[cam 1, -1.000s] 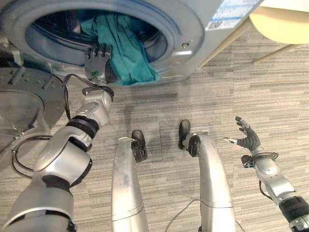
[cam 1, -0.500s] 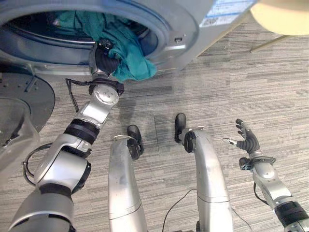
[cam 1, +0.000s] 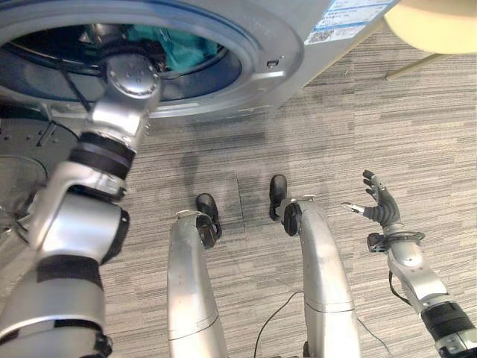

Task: Grab the laundry basket,head to the washer,open it,put in the laundry and shut it.

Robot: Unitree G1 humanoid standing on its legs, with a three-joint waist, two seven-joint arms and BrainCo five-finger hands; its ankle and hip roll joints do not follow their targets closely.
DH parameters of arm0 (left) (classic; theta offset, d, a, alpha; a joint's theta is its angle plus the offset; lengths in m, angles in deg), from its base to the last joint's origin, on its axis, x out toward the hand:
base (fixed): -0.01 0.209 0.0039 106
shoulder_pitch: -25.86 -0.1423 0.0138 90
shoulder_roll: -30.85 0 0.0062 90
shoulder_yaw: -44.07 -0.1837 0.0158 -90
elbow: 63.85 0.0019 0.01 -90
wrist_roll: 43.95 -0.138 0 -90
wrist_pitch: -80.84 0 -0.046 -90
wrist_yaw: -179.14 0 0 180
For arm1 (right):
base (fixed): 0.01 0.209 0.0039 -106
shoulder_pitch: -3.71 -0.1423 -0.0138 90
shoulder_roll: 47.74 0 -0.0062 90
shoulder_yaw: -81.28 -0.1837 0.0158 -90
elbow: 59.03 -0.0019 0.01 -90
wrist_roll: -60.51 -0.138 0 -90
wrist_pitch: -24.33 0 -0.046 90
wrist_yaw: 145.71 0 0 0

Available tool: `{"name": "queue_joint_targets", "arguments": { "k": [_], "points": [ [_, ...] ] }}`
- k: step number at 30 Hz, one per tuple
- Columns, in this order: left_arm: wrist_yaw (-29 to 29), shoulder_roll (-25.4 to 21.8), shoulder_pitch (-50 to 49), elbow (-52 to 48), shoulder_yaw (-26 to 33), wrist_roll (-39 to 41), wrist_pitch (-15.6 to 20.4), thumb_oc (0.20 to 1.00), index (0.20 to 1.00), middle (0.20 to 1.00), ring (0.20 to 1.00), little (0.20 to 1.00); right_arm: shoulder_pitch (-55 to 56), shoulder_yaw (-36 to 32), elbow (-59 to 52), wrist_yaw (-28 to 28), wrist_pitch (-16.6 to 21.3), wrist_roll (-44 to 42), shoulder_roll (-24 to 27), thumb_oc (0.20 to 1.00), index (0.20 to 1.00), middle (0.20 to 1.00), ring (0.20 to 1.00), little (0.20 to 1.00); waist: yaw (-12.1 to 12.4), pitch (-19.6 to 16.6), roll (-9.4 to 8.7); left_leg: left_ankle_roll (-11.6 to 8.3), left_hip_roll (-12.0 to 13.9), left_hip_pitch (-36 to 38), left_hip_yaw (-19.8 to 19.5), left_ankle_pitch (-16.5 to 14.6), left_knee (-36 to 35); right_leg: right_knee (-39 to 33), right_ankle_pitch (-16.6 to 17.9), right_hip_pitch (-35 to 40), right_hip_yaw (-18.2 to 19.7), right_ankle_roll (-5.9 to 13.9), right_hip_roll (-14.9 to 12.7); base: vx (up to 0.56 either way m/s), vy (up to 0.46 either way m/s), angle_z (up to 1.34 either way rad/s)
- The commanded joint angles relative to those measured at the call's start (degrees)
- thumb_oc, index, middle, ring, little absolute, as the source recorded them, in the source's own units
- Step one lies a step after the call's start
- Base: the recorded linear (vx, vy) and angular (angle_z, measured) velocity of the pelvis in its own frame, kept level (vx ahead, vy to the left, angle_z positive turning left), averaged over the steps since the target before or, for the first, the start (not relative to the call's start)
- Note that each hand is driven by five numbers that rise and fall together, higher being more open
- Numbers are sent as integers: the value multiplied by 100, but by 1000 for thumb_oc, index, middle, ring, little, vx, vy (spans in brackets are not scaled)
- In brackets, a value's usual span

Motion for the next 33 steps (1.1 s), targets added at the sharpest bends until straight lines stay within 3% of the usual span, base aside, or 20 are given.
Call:
{"name": "queue_joint_targets", "arguments": {
  "k": [1, 3, 7, 9, 13, 16, 19, 21, 28, 29, 30, 33],
  "points": [
    [249, -156, 130, 275, -302, -1479, -422, 1000, 1000, 1000, 1000, 1000, 316, 2, -316, 29, 193, -244, 235, 1000, 1000, 1000, 1000, 1000, -113, -463, 277, 319, 51, -140, -337, 9, 106, -539, -58, 628, 63, 118, 86, 0, 0, 0],
    [452, -164, 380, 581, -728, -2083, -685, 1000, 1000, 1000, 1000, 1000, 289, 37, -369, 93, 199, -302, 308, 1000, 1000, 1000, 1000, 1000, -101, -482, 285, 326, 49, -140, -331, 13, 125, -535, -55, 643, 63, 116, 87, 0, 0, 0],
    [820, -185, 525, 813, -1062, -2810, -827, 1000, 1000, 1000, 1000, 1000, 387, -17, -502, 263, 187, -437, 460, 1000, 1000, 1000, 1000, 1000, -72, -528, 285, 338, 53, -139, -333, 25, 163, -501, -57, 652, 74, 120, 87, 1, 9, 0],
    [845, -183, 485, 770, -1056, -2953, -828, 1000, 1000, 1000, 1000, 1000, 407, -30, -522, 296, 212, -465, 482, 1000, 1000, 1000, 1000, 1000, -58, -552, 289, 337, 58, -137, -333, 34, 157, -510, -54, 660, 70, 123, 86, 0, 0, 0],
    [822, -293, -308, 93, -493, -2647, -538, 1000, 1000, 1000, 1000, 1000, 489, -34, -507, 369, 194, -530, 432, 1000, 1000, 1000, 1000, 1000, 9, -629, 320, 335, 15, 50, -312, 108, -105, -704, 6, 836, 41, 150, 58, -10, 9, 1],
    [1109, 36, -2392, -958, 778, -1479, -3, 1000, 1000, 1000, 1000, 1000, 498, 38, -334, 289, 41, -180, 193, 1000, 1000, 1000, 1000, 1000, 162, -610, 352, 268, -1, 847, -178, 265, -873, -1190, 90, 1422, 68, 203, -36, -61, 43, -3],
    [1529, 334, -3462, -1431, 1226, -1125, 117, 1000, 1000, 1000, 1000, 1000, 502, 28, -110, 211, -116, 171, 131, 1000, 1000, 1000, 1000, 1000, 192, -589, 359, 234, -65, 1412, -52, 395, -1365, -1567, 187, 1880, 51, 234, -111, -64, 28, 5],
    [1814, 811, -4435, -1692, 1581, -979, 222, 1000, 1000, 1000, 1000, 1000, 488, 61, 253, 189, -194, 508, -31, 1000, 1000, 1000, 1000, 1000, 263, -583, 363, 159, -151, 2066, 91, 576, -2010, -1999, 293, 2407, 41, 294, -185, -53, 24, 21],
    [2249, 1809, -6394, -1950, 2161, -349, 421, 1000, 1000, 1000, 1000, 1000, 557, -68, 1226, 144, -361, 891, -506, 1000, 1000, 1000, 1000, 1000, 422, -492, 321, 69, -400, 3908, 185, 991, -3694, -3359, 663, 4114, -179, 448, -318, 1, -1, 21],
    [2372, 1982, -6825, -1863, 2248, -171, 492, 1000, 1000, 1000, 1000, 1000, 586, -93, 1515, 147, -354, 900, -637, 1000, 1000, 1000, 1000, 1000, 469, -491, 311, 30, -451, 4454, 209, 1118, -4150, -3779, 780, 4651, -246, 516, -338, -16, -9, 18],
    [2484, 2073, -7069, -1818, 2343, -63, 474, 1000, 1000, 1000, 1000, 1000, 619, -113, 1608, 189, -354, 904, -703, 1000, 1000, 1000, 1000, 1000, 490, -465, 298, 62, -475, 4742, 279, 1452, -4525, -4137, 1082, 4928, -326, 486, -353, 3, -8, 15],
    [2635, 2217, -7405, -1577, 2485, 138, 438, 1000, 1000, 1000, 1000, 1000, 661, -165, 1893, 215, -386, 873, -829, 1000, 1000, 1000, 1000, 1000, 513, -449, 289, 16, -504, 5387, 304, 1615, -4997, -4617, 1238, 5562, -368, 552, -367, 42, 15, 5]
  ]
}}
